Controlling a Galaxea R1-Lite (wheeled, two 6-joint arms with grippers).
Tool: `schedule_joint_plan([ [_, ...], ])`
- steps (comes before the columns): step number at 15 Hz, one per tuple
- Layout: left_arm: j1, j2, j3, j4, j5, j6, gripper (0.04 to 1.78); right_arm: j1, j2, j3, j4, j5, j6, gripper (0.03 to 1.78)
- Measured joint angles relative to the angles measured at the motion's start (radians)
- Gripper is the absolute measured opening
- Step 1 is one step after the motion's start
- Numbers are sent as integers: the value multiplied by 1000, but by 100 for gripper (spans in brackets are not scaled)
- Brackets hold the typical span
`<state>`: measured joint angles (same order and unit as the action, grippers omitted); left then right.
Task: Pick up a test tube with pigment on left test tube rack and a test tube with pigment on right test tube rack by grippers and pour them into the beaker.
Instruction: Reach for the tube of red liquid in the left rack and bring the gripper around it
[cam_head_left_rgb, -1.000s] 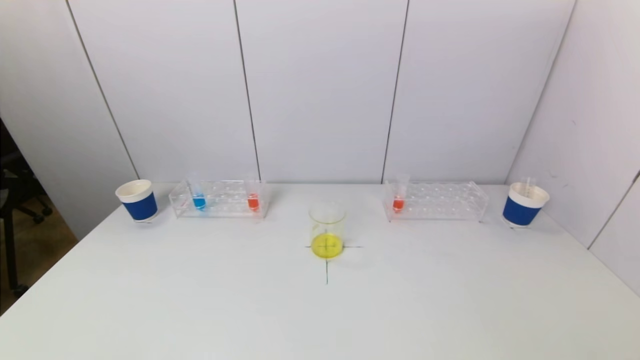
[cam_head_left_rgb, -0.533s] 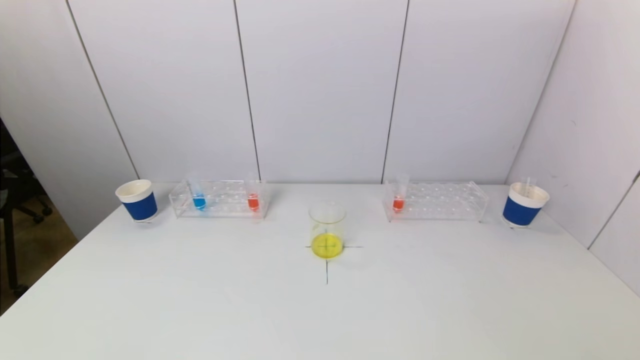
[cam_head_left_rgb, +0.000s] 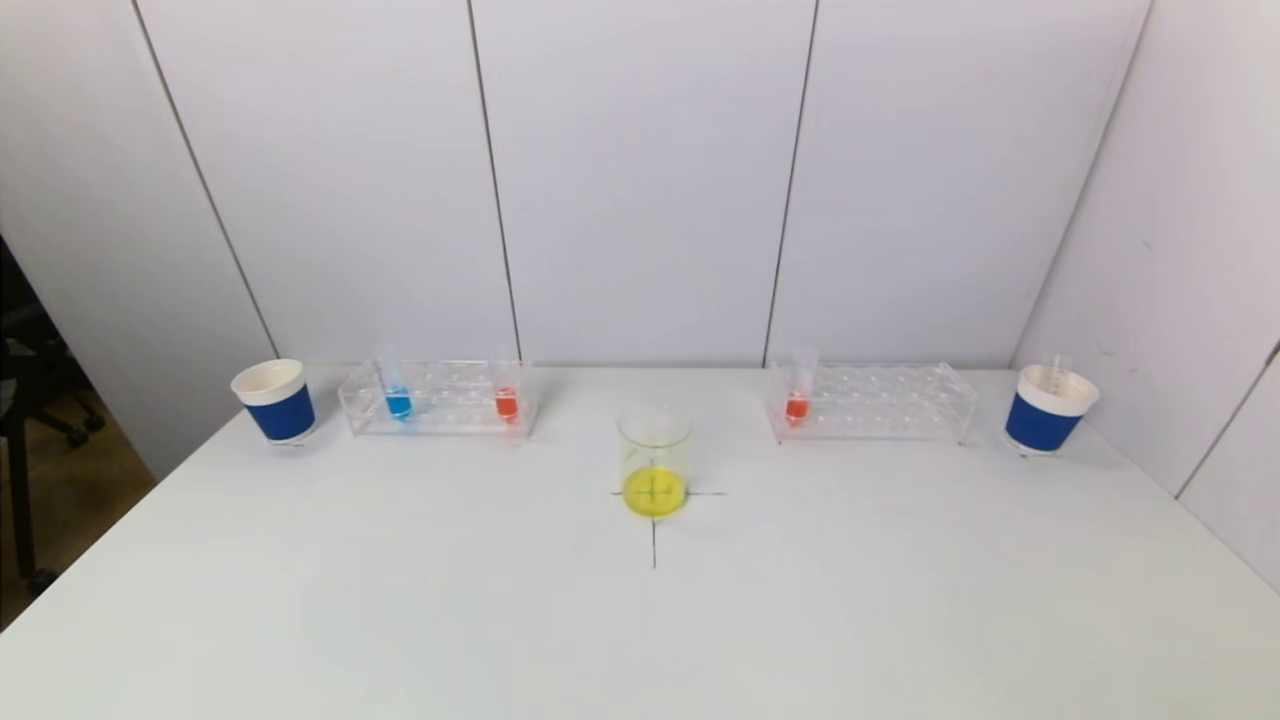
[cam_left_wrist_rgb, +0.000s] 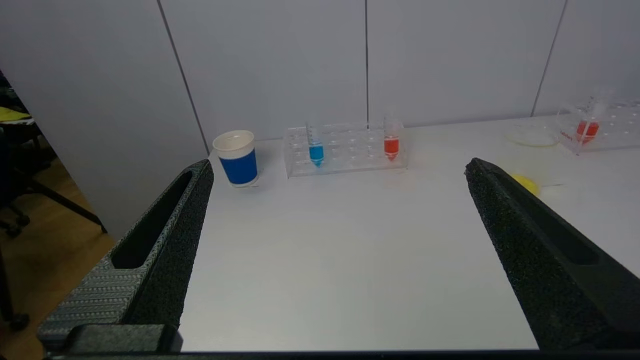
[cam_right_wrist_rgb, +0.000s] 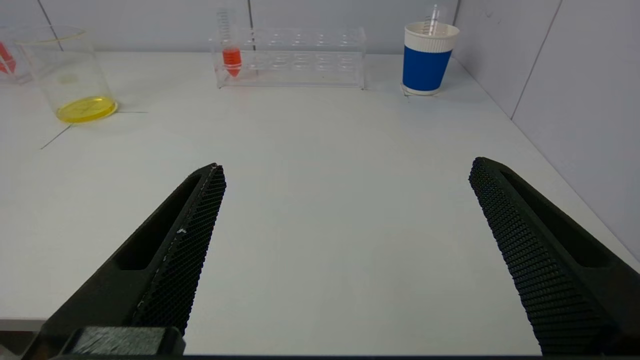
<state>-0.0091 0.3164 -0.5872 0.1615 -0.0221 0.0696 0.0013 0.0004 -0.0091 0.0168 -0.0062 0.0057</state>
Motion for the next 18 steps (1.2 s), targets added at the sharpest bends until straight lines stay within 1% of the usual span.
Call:
schedule_joint_plan([
  [4,0,198,-116,-84,-4,-1,176,0,0,0,0,0,0,177],
  [8,-4,368,-181,-180,-10,0,176,0,0,0,0,0,0,177],
  [10,-7,442,-202,-196,-28,1,176,0,0,0,0,0,0,177],
  [13,-11,548,-223,-249,-90,-3,176,0,0,0,0,0,0,177],
  [18,-20,738,-219,-448,-101,-10,176,0,0,0,0,0,0,177],
])
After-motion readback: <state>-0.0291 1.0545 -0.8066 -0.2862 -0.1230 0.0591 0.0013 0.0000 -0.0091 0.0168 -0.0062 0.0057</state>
